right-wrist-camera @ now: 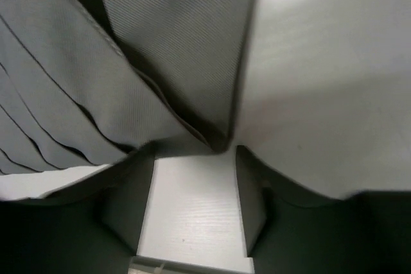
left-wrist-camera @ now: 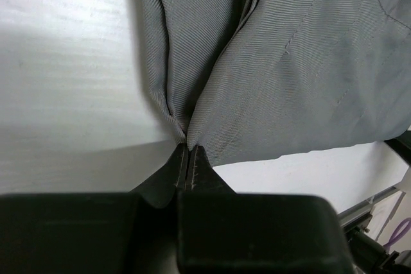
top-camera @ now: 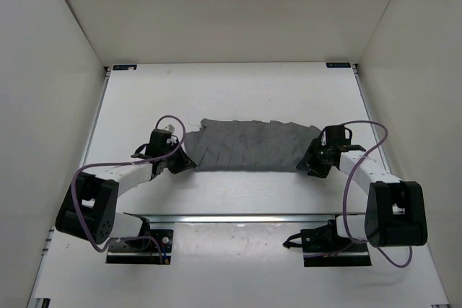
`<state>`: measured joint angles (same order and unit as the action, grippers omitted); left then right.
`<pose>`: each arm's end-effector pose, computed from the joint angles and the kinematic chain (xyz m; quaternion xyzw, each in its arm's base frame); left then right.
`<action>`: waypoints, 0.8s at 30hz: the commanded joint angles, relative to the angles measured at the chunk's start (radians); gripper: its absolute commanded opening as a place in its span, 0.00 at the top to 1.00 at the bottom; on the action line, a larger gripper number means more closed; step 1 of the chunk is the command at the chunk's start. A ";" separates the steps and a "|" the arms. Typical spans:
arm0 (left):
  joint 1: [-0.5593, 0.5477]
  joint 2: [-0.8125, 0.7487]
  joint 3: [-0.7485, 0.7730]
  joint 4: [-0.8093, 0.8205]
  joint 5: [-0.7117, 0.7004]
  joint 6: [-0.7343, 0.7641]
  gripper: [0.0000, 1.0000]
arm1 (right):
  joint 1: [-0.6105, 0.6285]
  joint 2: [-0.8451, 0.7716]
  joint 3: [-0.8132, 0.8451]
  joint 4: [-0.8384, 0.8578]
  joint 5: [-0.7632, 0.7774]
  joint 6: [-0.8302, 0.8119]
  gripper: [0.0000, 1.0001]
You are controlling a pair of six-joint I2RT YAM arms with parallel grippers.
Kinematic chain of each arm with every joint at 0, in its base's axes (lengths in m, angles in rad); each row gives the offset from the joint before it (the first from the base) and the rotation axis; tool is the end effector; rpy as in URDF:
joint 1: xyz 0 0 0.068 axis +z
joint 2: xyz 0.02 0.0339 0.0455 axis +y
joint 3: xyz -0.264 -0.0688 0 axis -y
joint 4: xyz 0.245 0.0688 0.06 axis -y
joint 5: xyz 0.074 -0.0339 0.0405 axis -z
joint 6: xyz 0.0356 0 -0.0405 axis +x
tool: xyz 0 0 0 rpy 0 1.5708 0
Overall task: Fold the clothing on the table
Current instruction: Fold the skirt
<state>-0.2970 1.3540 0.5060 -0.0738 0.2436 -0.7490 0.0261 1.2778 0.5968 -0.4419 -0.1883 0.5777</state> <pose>0.2230 -0.0772 0.1408 -0.1731 0.9255 -0.2578 0.2166 0.2188 0.0124 0.1604 0.2443 0.9397 0.1533 0.1838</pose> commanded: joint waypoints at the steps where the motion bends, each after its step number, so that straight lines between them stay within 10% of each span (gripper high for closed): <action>1: -0.002 -0.044 -0.026 0.002 0.006 -0.003 1.00 | 0.008 0.051 -0.005 0.069 0.001 0.010 0.57; 6: 0.002 -0.050 -0.041 -0.001 0.002 0.008 1.00 | 0.000 0.054 -0.012 0.085 -0.025 0.004 1.00; 13: -0.062 -0.036 -0.040 0.003 -0.021 -0.004 1.00 | -0.083 -0.027 0.070 -0.023 -0.007 -0.122 1.00; 24: -0.100 0.019 -0.058 0.060 -0.032 -0.029 1.00 | 0.249 0.047 0.506 -0.158 -0.079 -0.302 1.00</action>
<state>-0.3897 1.3674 0.4690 -0.0193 0.2428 -0.7761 0.1829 1.2926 1.0054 -0.5732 -0.2413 0.3325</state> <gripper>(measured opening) 0.027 0.009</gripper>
